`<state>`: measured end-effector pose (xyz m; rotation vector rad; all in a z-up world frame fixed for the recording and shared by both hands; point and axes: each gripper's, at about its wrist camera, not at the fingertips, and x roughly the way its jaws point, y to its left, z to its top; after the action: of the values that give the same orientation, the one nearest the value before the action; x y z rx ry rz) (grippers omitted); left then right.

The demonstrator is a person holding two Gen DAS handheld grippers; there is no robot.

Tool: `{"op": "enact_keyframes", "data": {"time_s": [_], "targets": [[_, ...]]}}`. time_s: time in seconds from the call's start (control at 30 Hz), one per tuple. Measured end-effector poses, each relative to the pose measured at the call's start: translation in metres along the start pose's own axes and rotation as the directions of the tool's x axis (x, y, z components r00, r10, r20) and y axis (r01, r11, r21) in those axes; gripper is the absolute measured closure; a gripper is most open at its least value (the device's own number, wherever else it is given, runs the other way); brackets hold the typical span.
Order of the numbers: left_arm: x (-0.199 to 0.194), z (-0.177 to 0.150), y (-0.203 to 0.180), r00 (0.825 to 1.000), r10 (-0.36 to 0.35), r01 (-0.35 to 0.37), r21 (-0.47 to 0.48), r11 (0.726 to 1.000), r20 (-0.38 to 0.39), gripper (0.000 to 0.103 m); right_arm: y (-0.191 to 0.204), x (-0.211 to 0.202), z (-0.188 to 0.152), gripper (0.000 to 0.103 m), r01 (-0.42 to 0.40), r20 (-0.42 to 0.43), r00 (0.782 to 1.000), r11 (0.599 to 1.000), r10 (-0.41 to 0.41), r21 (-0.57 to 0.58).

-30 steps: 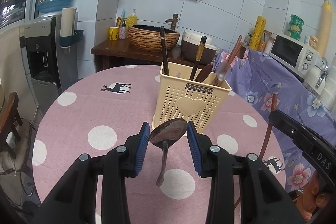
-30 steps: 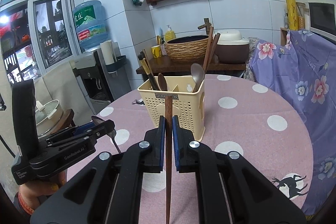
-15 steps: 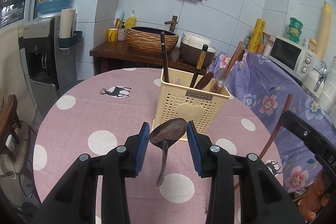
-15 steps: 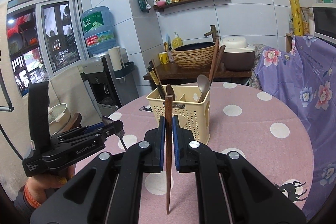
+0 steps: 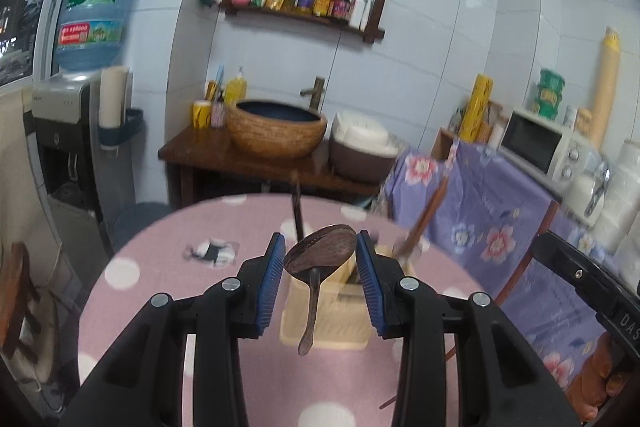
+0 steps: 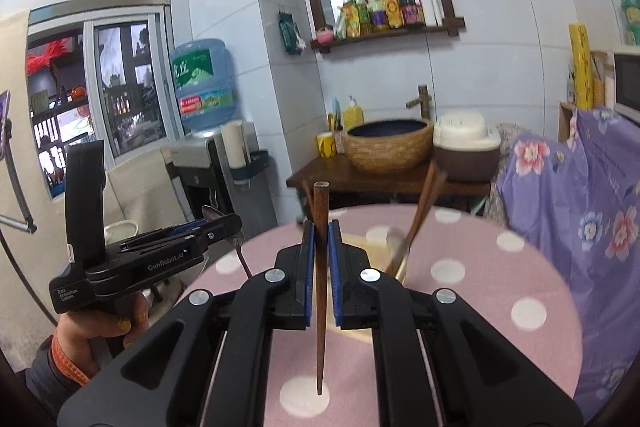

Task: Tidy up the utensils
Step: 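Lift the spoon and chopstick upright and carry both over the cream holder, then lower the spoon and chopstick into the holder and open both tools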

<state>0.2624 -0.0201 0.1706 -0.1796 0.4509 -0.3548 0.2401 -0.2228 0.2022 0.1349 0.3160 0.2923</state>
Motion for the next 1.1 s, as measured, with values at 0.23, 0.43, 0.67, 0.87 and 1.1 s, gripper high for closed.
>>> {"op": "enact_keyframes", "data": {"time_s": [0.23, 0.43, 0.67, 0.87, 1.1], "targets": [[0.035, 0.061, -0.01, 0.996, -0.034, 0.037, -0.03, 0.999, 0.086, 0.066, 0.0, 0.012, 0.084, 0.095, 0.08, 0.142, 0.987, 0.996, -0.074, -0.031], [0.069, 0.039, -0.014, 0.999, -0.015, 0.015, -0.014, 1.0, 0.047, 0.066, -0.006, 0.053, 0.066, 0.095, 0.158, 0.15, 0.977, 0.986, -0.15, -0.048], [0.084, -0.001, -0.004, 1.0, 0.01, -0.01, -0.008, 1.0, -0.019, 0.066, -0.018, 0.088, 0.011, 0.095, 0.169, 0.046, 0.985, 0.985, -0.168, -0.02], [0.098, -0.021, 0.009, 0.997, 0.013, -0.016, -0.033, 0.999, -0.073, 0.066, -0.025, 0.103, -0.02, 0.095, 0.171, -0.02, 0.985, 0.985, -0.171, -0.006], [0.107, -0.037, 0.017, 0.993, 0.008, -0.014, -0.054, 0.998, -0.115, 0.066, -0.024, 0.101, -0.031, 0.095, 0.167, -0.017, 0.986, 0.986, -0.167, -0.006]]}}
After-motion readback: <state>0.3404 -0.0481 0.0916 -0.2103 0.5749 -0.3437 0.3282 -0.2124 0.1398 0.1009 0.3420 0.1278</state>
